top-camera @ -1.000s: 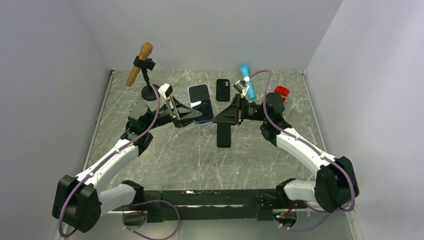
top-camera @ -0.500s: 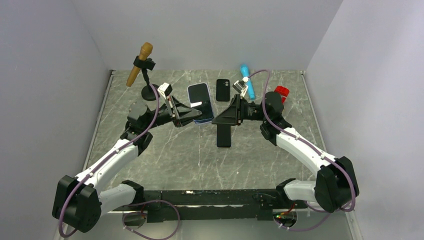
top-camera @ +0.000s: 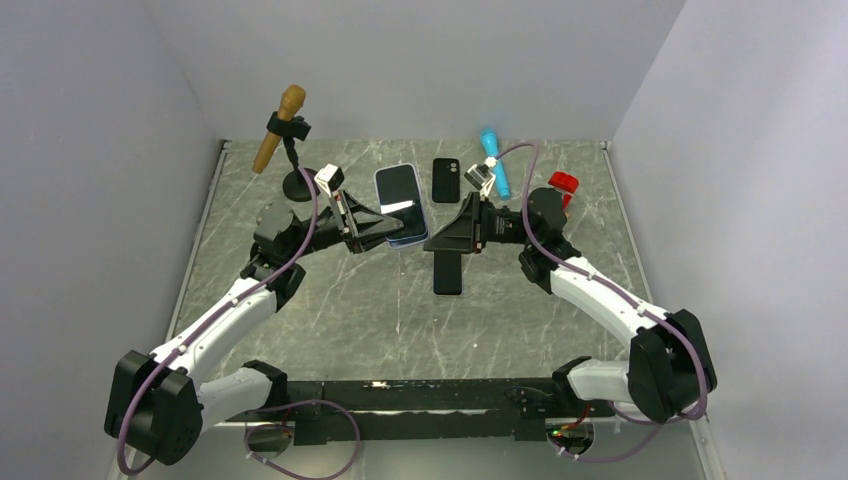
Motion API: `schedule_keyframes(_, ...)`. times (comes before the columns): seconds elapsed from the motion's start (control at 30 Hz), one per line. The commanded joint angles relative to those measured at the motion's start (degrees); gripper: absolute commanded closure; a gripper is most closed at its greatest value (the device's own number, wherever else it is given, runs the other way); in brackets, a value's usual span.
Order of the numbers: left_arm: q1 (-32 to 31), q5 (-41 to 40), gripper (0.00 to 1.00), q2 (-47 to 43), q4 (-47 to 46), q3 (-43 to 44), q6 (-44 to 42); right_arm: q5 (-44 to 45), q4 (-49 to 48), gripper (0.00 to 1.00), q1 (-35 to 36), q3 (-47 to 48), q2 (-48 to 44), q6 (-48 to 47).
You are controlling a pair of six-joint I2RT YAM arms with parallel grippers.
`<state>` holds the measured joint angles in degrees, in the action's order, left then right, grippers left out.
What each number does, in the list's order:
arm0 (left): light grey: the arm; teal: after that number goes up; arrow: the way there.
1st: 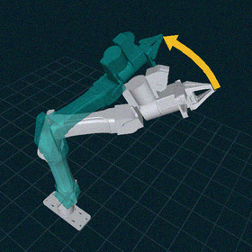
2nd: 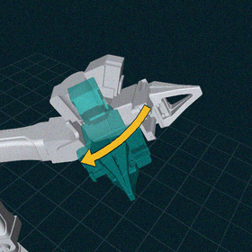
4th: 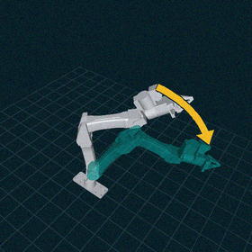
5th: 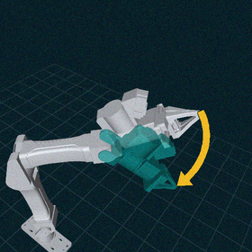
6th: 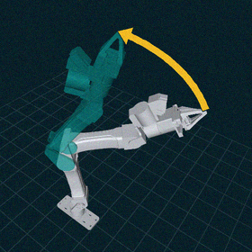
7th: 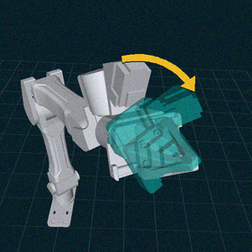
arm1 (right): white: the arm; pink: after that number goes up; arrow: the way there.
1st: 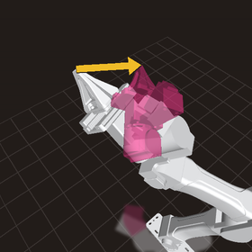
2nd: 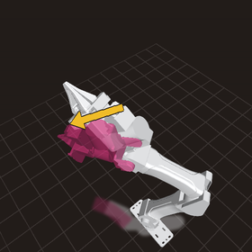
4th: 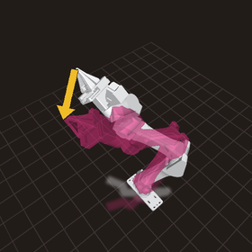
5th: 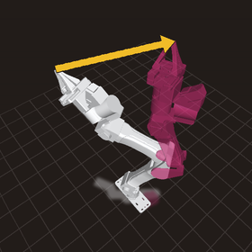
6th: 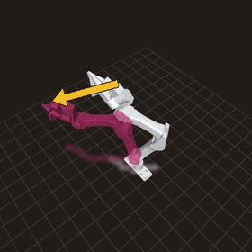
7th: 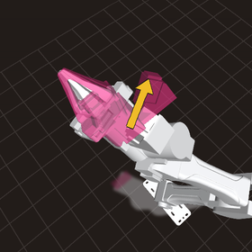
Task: Take the phone out of the phone case
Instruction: Remove the phone case from the phone, then place the phone case at the center of the board.
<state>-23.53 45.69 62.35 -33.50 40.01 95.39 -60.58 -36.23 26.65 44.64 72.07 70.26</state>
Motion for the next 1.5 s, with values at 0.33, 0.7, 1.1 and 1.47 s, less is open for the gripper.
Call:
schedule_keyframes(0.33,-1.4,0.8,1.00,-2.1,-3.2,3.9,-1.1,3.2,-5.7,0.72,2.7,7.2,6.3,2.4)
schedule_keyframes(0.7,-3.5,0.4,1.00,-2.2,2.1,5.7,-4.0,14.1,0.5,1.00,3.9,15.1,17.1,4.4)
schedule_keyframes(1.1,-0.9,-4.1,1.00,-13.8,33.8,2.8,-15.6,23.5,27.4,1.00,1.0,30.7,33.5,-10.0)
schedule_keyframes(1.47,3.5,-14.5,1.00,-14.2,77.9,12.4,-50.5,31.1,42.0,1.00,0.0,43.4,50.6,-20.1)
